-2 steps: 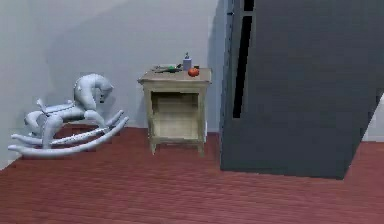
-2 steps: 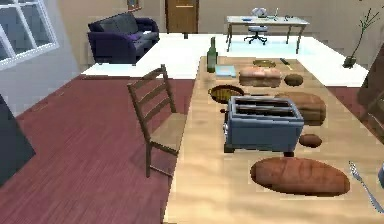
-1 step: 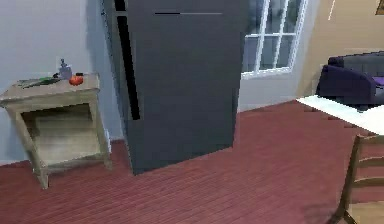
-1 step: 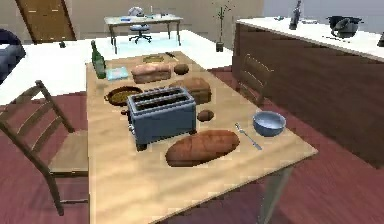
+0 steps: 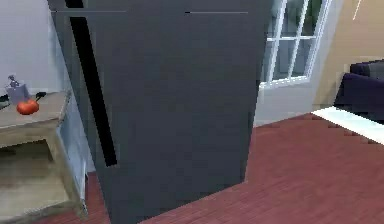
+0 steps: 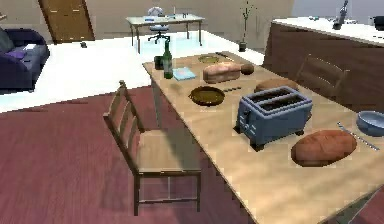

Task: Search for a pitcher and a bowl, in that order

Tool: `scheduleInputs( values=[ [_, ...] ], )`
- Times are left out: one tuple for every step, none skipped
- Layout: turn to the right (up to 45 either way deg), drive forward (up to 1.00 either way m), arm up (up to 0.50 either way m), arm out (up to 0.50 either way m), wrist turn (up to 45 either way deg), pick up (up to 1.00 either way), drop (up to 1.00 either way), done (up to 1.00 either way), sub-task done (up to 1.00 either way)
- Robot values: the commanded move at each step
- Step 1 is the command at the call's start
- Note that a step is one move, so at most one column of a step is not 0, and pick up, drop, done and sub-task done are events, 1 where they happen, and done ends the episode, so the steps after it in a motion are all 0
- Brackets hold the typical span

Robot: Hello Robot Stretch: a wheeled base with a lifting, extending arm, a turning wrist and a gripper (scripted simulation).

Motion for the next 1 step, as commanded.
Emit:
scheduleInputs(
  values=[
    [33.0, 0.00, 0.00, 0.00, 0.0, 0.00, 0.00, 0.00, 0.00]
  ],
)
